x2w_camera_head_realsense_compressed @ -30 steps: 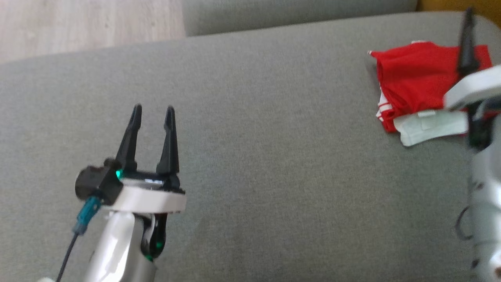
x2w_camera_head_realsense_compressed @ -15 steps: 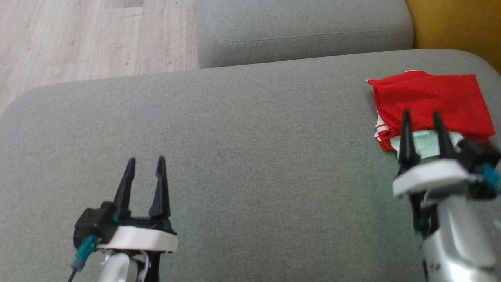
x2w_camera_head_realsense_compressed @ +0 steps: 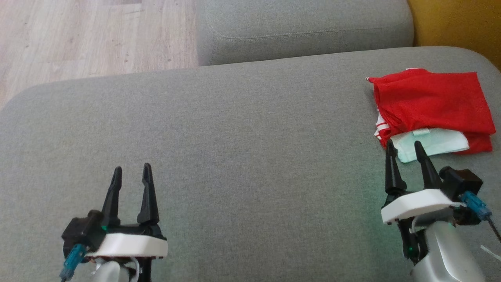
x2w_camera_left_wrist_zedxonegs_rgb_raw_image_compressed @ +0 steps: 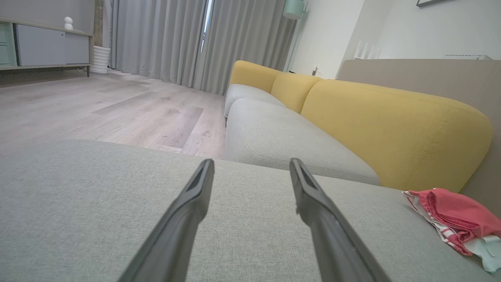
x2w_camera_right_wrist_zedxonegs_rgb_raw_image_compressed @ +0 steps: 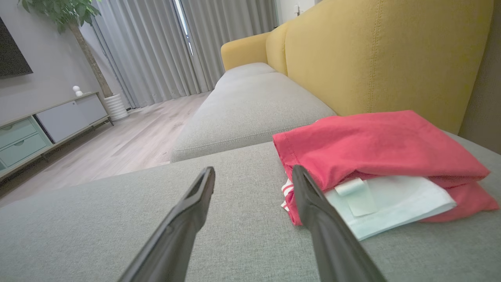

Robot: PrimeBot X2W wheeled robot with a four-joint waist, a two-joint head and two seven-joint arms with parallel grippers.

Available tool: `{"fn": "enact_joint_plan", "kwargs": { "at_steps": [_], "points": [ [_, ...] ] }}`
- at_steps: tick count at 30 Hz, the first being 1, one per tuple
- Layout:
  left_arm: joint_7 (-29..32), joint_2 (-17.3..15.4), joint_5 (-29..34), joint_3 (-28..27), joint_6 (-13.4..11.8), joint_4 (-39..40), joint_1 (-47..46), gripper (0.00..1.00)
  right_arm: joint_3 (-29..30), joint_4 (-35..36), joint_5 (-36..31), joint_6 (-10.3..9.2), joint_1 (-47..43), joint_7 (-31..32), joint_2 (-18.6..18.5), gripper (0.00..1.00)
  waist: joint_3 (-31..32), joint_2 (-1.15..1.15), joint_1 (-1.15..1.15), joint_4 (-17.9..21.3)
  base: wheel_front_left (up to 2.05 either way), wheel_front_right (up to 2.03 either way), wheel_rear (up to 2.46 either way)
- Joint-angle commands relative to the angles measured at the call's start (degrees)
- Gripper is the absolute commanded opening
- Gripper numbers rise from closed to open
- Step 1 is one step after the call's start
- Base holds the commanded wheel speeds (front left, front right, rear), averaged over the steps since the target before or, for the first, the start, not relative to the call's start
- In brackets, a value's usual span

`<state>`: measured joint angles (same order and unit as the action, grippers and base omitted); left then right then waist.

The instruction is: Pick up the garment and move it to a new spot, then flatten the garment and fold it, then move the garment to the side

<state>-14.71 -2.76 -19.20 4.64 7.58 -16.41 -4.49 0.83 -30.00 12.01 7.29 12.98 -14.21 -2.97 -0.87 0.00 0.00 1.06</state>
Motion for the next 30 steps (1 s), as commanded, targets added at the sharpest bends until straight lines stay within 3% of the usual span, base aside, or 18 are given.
{"fn": "enact_joint_plan", "kwargs": {
  "at_steps": [1, 19, 20, 30],
  "points": [
    [-0.3, -0.1, -0.2, -2.2, -0.1, 2.0, -1.7, 1.00, -1.2, 2.2, -0.2, 0.20, 1.5, -0.8, 0.1, 1.00, 0.0, 0.00, 0.00, 0.0, 0.00, 0.00, 0.00],
    [-0.3, -0.1, -1.3, -2.8, -0.2, 4.2, -1.3, 1.00, -1.9, 3.5, -0.2, 0.20, 1.3, -0.8, 0.1, 1.00, 0.3, 0.00, 0.00, 0.5, 0.00, 0.00, 0.00],
    [0.0, 0.0, -1.0, -0.9, -0.1, 2.4, 0.2, 0.00, -0.4, 1.5, -0.1, 0.00, 0.0, 0.0, 0.0, 0.00, 0.3, 0.00, 0.00, 0.5, 0.00, 0.00, 0.00],
    [1.3, 0.0, -5.2, -1.4, 0.0, 0.2, 0.5, 0.00, 0.3, 0.0, 4.4, 0.01, -1.0, 1.6, 0.2, 0.00, 0.3, 0.00, 0.00, 0.4, 0.00, 0.00, 0.00]
  ]
}}
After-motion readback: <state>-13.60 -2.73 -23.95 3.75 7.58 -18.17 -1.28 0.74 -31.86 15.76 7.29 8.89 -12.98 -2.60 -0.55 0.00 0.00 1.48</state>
